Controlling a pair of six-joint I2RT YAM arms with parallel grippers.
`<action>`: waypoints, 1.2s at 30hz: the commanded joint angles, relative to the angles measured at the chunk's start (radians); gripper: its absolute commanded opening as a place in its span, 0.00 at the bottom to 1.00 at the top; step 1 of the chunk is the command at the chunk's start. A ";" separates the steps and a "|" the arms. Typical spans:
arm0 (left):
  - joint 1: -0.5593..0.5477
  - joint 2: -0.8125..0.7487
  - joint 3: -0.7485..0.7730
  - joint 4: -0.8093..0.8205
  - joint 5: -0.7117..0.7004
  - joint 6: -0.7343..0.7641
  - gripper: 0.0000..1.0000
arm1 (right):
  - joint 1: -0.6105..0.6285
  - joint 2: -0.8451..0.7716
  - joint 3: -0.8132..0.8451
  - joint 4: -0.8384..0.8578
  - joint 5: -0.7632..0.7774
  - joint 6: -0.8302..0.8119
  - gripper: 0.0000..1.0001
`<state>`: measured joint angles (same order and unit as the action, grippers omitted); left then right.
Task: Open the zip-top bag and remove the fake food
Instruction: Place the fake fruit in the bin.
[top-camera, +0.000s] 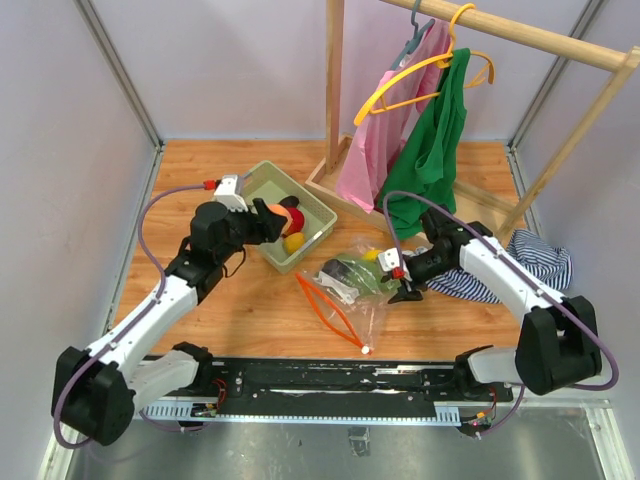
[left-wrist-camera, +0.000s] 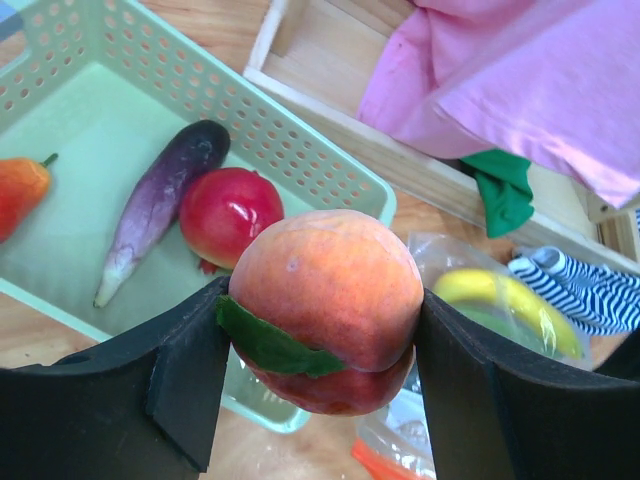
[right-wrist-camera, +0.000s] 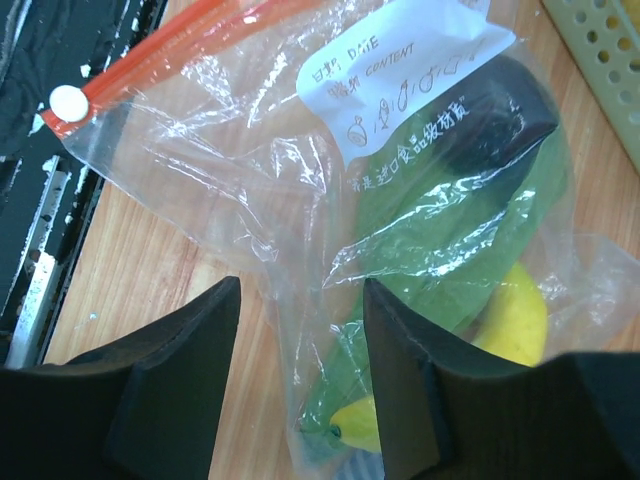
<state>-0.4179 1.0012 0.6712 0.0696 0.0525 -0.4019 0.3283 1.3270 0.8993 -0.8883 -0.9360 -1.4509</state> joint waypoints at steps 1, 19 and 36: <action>0.082 0.075 0.048 0.141 0.067 -0.033 0.11 | -0.040 0.010 0.043 -0.113 -0.063 -0.066 0.54; 0.245 0.437 0.197 0.171 -0.010 -0.211 0.10 | -0.257 0.064 0.086 -0.160 -0.087 -0.054 0.55; 0.246 0.708 0.539 -0.243 -0.360 -0.268 0.97 | -0.275 0.098 0.092 -0.169 -0.090 -0.068 0.54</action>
<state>-0.1787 1.6558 1.0889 -0.0021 -0.1810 -0.6376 0.0769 1.4437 0.9722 -1.0229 -0.9882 -1.4967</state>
